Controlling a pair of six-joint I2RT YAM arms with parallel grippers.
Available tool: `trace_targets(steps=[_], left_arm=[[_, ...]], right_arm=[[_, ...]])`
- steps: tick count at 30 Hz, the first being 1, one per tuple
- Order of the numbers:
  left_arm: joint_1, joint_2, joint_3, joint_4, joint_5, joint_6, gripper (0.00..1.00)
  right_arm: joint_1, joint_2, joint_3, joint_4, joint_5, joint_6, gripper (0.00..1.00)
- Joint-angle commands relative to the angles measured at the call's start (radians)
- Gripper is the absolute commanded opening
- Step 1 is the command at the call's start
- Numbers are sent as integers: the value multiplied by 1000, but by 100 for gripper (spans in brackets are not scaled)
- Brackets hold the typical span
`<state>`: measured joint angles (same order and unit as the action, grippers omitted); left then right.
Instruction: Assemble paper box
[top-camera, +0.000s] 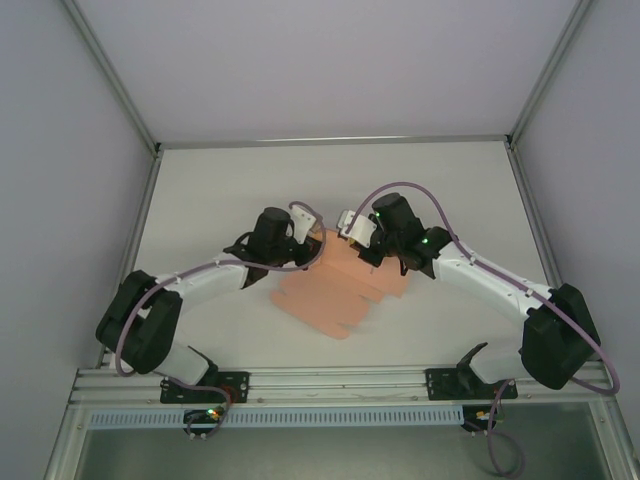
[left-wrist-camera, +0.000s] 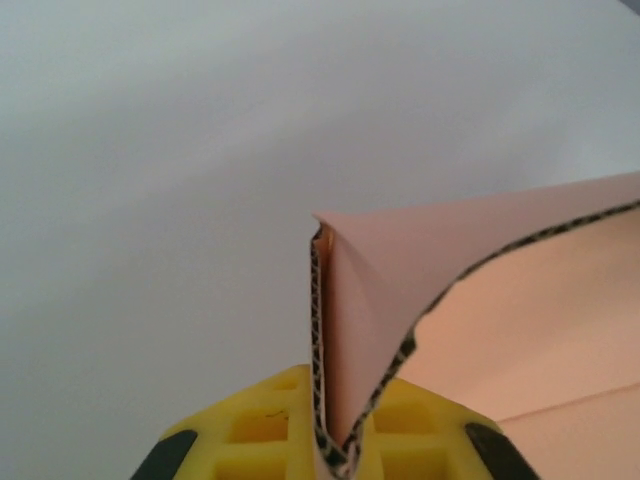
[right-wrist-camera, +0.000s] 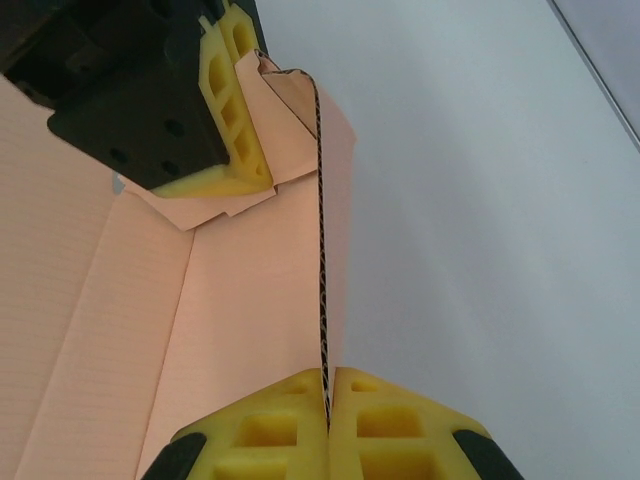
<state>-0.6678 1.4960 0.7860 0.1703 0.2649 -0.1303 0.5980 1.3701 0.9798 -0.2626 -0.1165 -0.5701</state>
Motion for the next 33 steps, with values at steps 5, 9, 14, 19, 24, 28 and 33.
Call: trace_targets(steps=[5,9,14,19,24,28,33], left_arm=[[-83,79,126,-143,-541,-25,0],[-108,137,185,-226,-796,-91,0],[-152,205,226,-287,-1128,-124,0],[-184,300,294,-371,-1311,-123,0],[-187,284,293,-395,-1391,-158,0],[-175,253,240,-281,-1303,-48,0],[-124,76,67,-70,-800,-30,5]], right_arm=[[20,15,41,-4,-57,58,0],[28,46,58,-5,10,113,0],[29,54,64,-8,67,176,0],[28,66,72,0,38,213,0],[26,75,75,2,46,221,0],[22,78,83,1,40,229,0],[17,83,89,2,21,234,0]])
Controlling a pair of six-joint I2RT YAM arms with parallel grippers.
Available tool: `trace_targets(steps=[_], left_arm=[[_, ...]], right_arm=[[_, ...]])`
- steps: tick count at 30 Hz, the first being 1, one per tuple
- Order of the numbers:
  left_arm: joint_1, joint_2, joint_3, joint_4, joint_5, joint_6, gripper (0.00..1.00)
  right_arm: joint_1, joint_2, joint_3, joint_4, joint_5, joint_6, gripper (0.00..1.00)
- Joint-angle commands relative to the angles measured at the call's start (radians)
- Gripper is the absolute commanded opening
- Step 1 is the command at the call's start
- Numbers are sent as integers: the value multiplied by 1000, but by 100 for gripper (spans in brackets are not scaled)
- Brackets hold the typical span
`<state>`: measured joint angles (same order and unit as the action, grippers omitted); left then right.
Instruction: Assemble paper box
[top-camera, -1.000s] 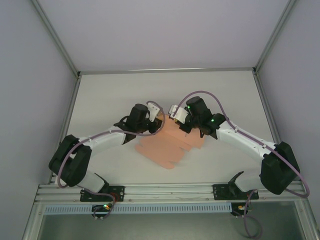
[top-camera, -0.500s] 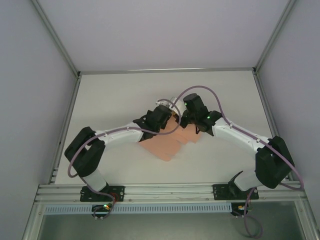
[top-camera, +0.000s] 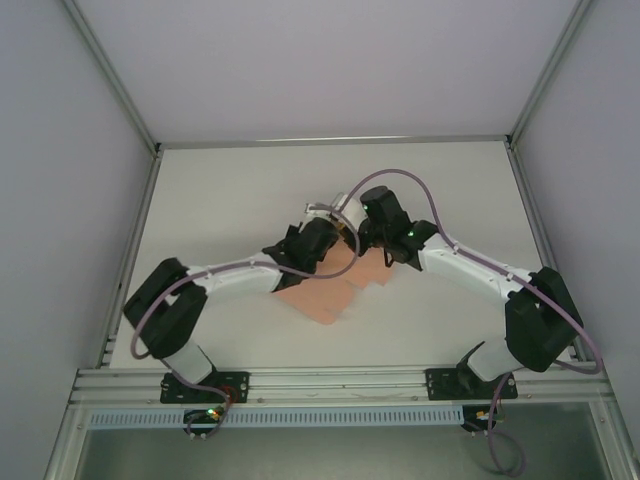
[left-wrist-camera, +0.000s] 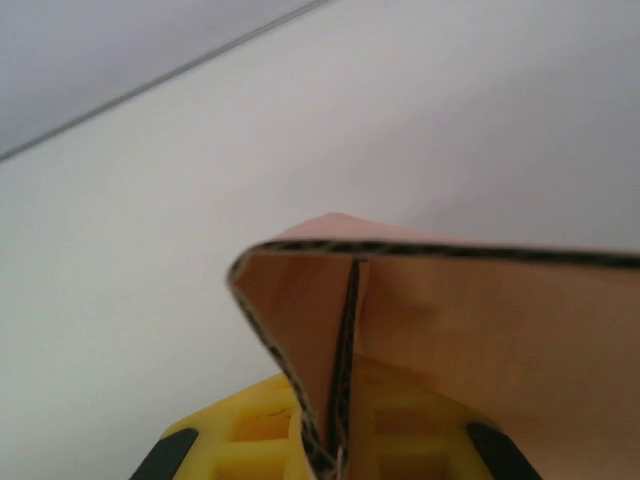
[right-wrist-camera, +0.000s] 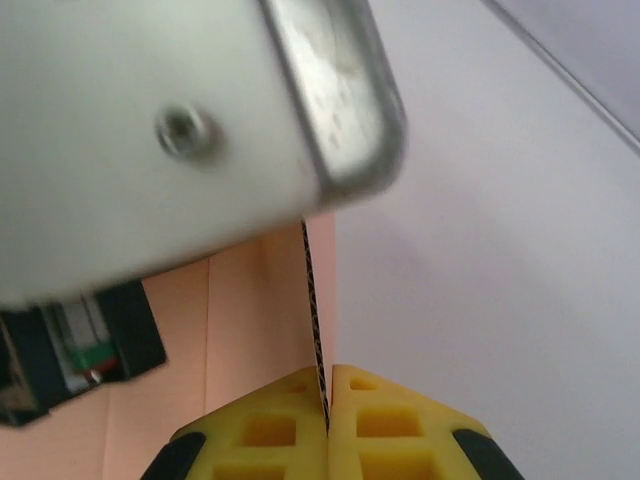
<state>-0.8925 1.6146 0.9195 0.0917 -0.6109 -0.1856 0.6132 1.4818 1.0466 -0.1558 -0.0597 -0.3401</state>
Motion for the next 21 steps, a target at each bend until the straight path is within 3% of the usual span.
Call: trace_targets(steps=[1,4,6,10,12,15,21], left_arm=[[99,-59,-88,46,105,46,7],[118,-75,-157,166,194,63,0],[144,-56,-203,271,286,64,0],[160,-15,-323,551,425,95,0],[171,8,-355,644,483,94,0],[186,63,-390,777,592,113,0],[203,172,-461,1076,673,101,0]], right_arm=[[1,-29,23,-104,-53,2,0],[4,-27,9,-99,-128,-21,2],[7,-20,-15,-85,-161,-50,19],[2,-20,-16,-65,-115,13,38],[-6,-49,-10,-52,-109,52,53],[-30,-80,-7,-22,-87,125,63],[-121,-5,101,-96,-64,244,71]])
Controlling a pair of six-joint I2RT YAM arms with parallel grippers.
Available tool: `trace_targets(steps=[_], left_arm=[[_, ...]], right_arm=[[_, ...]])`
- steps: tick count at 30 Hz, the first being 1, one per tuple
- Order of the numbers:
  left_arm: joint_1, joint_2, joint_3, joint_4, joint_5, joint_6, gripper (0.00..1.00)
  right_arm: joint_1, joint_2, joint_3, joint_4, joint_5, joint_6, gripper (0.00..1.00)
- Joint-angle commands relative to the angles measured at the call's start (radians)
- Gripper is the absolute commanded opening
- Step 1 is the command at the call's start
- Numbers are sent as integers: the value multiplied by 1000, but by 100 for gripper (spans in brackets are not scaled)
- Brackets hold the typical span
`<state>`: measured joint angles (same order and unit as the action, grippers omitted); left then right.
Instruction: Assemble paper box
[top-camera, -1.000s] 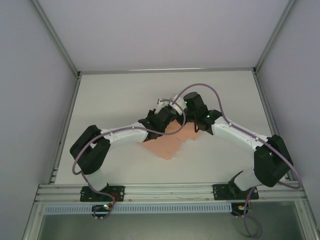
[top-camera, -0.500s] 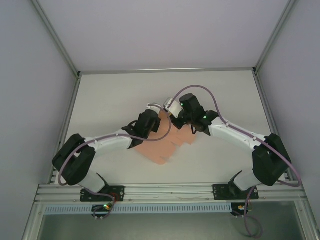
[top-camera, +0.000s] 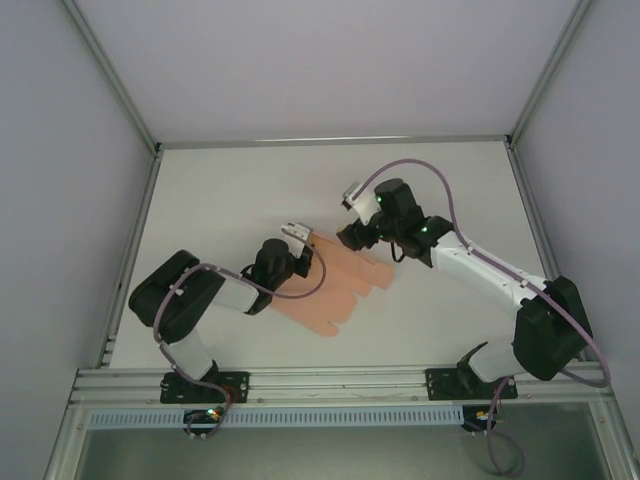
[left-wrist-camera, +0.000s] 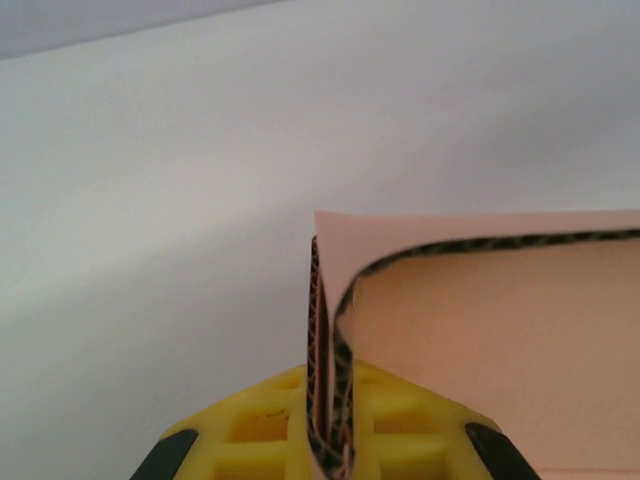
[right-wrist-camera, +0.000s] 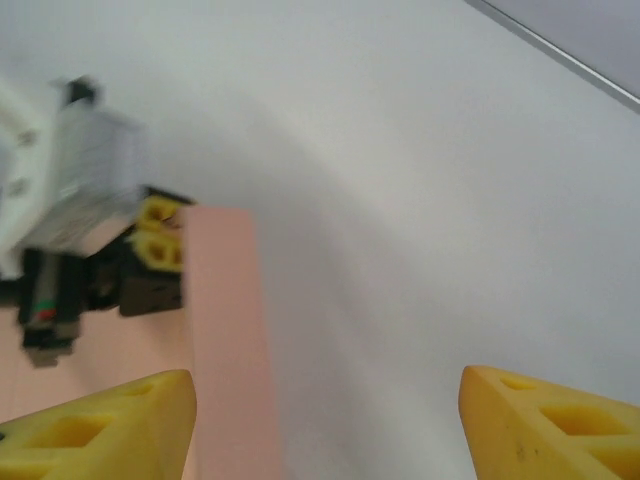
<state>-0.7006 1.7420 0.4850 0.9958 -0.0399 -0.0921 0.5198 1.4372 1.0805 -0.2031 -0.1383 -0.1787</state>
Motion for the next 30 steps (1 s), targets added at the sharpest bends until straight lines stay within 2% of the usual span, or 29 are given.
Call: trace_targets(steps=[1,8,15,17,22,24,30], left_arm=[[10,52,-20,167,107,13,0],[7,73,3,123,122,52,0],[-2,83,17,75,105,77,0],[-4,85,18,68,100,77,5],[-3,69,11,44,62,71,13],[-4,65,6,35,57,75,20],[-5,55,-3,28,29,72,21]], right_arm=[[-29,70,91,-65,15,83,71],[-1,291,242,-111,-134,119,73],[38,425,302,-163,-163,117,73],[47,443,285,-165,-178,114,73],[68,470,243,-195,-128,107,73],[69,473,216,-193,-109,107,72],[68,484,174,-215,-54,117,71]])
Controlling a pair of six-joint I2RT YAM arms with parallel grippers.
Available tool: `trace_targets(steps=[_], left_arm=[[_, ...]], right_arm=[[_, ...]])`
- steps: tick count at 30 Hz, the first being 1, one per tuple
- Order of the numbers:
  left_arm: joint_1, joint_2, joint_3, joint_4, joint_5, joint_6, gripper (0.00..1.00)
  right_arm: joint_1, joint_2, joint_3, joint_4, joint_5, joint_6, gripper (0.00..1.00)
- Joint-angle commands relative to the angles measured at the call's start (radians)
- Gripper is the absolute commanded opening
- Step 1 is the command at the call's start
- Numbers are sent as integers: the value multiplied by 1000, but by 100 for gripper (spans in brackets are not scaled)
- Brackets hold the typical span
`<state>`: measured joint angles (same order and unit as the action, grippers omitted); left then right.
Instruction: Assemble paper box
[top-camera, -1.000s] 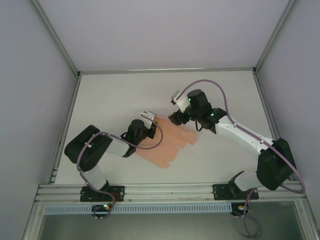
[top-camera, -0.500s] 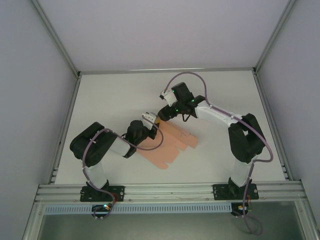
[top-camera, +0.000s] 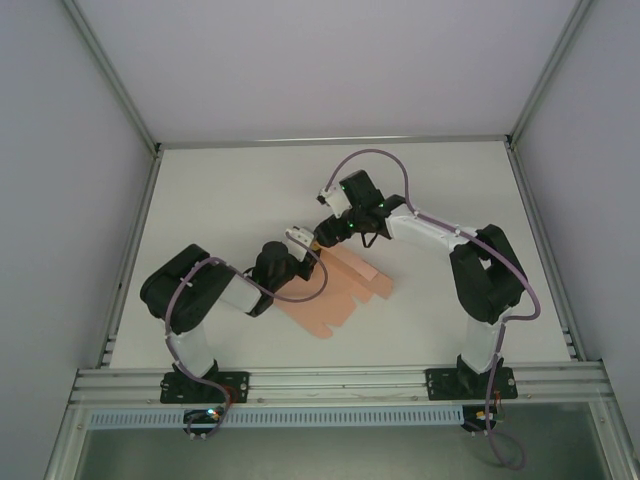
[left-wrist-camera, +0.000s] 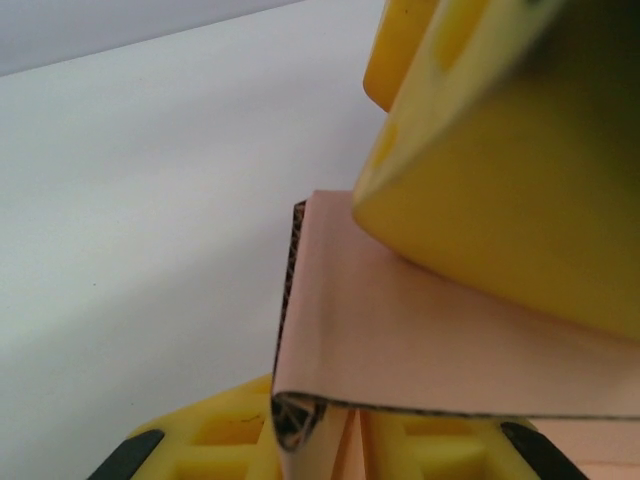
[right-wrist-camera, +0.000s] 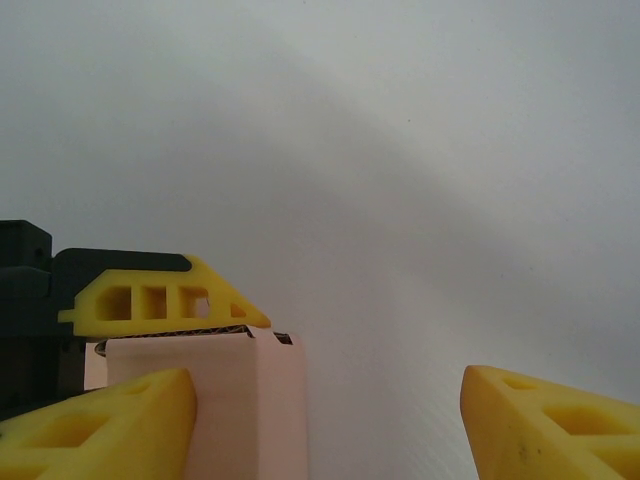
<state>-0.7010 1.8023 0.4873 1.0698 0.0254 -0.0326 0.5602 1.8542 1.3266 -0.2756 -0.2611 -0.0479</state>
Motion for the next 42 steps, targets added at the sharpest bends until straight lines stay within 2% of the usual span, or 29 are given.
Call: trace_targets(steps=[1,8,11,18,19,22,27,30,34,37,40,42], left_arm=[[-5,-1,-3,-45,-41,16,21],[-4,-2,14,14,-103,-3,13],[-9,26,54,-15,-170,21,1],[-98,103,155,-139,-619,174,0],[-104,113,150,-124,-616,191,0],[-105,91,83,-37,-489,143,0],[-76,-53,77,-161,-315,36,0],[-59,-152,115,-302,-253,-31,0],[-13,-251,171,-478,-202,-164,0],[46,-307,170,-519,-116,-287,0],[81,-348,156,-508,-67,-357,0],[102,-371,154,-515,-37,-395,0]], right_arm=[[28,67,-76,-142,74,-16,71],[30,74,-73,-152,51,-25,70],[31,76,-69,-154,43,-19,70],[35,71,-79,-160,37,61,70],[35,65,-82,-156,50,86,70],[29,10,-102,-119,102,150,72],[-57,-191,-184,-41,152,245,82],[-139,-295,-242,-39,91,259,84],[-178,-521,-383,-3,-12,163,86],[-240,-721,-506,57,-45,187,90],[-312,-872,-589,110,-190,201,94],[-322,-919,-609,119,-259,208,96]])
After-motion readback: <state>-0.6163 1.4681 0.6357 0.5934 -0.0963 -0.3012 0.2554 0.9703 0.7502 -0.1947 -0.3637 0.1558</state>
